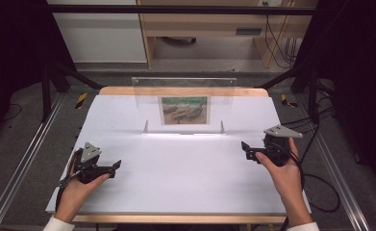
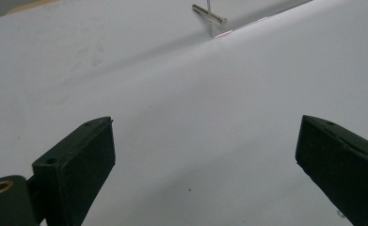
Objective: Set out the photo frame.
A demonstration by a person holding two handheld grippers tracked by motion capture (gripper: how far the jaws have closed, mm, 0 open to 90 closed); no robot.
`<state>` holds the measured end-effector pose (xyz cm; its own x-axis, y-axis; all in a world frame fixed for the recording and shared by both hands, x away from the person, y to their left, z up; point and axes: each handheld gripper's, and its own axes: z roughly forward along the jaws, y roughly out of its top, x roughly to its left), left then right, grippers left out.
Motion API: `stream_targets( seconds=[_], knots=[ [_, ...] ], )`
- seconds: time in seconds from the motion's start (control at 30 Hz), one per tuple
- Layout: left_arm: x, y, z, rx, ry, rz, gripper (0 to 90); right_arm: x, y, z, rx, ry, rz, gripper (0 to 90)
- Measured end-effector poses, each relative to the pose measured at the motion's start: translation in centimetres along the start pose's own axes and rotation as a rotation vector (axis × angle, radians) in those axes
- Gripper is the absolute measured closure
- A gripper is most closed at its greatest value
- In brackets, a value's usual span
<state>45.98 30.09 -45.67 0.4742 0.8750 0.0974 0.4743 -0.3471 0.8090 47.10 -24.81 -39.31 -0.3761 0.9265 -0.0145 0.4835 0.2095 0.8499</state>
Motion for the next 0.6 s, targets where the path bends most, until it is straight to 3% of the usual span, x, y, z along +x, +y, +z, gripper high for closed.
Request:
stream_targets(
  seconds=[0.2, 0.6],
  knots=[
    [0.0, 0.0, 0.0, 0.002, -0.001, 0.008, 4.6, 0.8, -1.7, 0.1, 0.055, -0.006, -0.029, 4.7],
    [0.0, -0.1, 0.0, 0.007, -0.002, 0.013, 4.9, 2.3, -5.0, 1.2, 0.133, -0.007, -0.009, 5.3]
  ],
)
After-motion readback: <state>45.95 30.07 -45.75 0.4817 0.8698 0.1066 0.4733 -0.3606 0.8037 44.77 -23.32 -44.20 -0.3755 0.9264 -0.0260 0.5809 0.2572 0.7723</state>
